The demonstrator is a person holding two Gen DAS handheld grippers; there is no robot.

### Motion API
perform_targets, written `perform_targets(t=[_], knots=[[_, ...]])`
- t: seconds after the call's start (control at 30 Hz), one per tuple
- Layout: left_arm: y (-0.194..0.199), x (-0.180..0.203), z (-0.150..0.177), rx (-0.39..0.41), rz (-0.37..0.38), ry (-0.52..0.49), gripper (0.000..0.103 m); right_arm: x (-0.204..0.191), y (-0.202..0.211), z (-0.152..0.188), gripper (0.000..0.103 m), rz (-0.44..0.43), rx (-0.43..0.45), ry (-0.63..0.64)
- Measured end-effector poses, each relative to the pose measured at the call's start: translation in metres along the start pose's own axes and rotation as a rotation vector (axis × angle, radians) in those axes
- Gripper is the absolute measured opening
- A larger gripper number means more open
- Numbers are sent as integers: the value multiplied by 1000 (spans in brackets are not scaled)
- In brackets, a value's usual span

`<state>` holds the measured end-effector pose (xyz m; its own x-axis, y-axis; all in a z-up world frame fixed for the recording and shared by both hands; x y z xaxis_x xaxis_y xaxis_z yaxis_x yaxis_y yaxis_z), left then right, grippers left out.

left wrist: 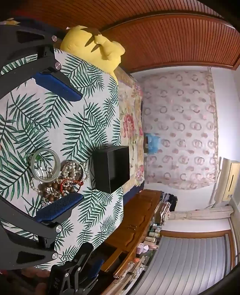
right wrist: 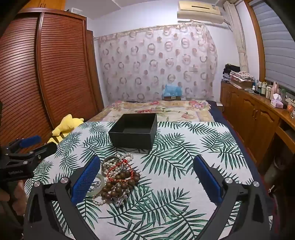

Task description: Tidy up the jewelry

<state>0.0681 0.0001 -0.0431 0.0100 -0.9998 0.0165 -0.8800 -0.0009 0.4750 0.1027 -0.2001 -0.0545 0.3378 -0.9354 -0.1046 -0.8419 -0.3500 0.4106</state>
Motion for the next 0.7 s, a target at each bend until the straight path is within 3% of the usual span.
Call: perform_targets(t=[0.7], knots=[[1, 0, -1, 11, 2, -2, 96, -1, -1, 2, 101, -2, 2, 3]])
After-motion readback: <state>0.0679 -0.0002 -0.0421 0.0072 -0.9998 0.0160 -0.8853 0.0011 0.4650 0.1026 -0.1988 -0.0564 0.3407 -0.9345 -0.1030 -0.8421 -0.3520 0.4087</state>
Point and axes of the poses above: each gripper's, at about its wrist camera, not at the fingertips, and y roughly against the way its jaws point, x to its right, z to its underside, the point moved 8 cm from there along -y, roughly the way its jaws point, and after that the axes turned 4 degrees about x, right-handed, at the moved point
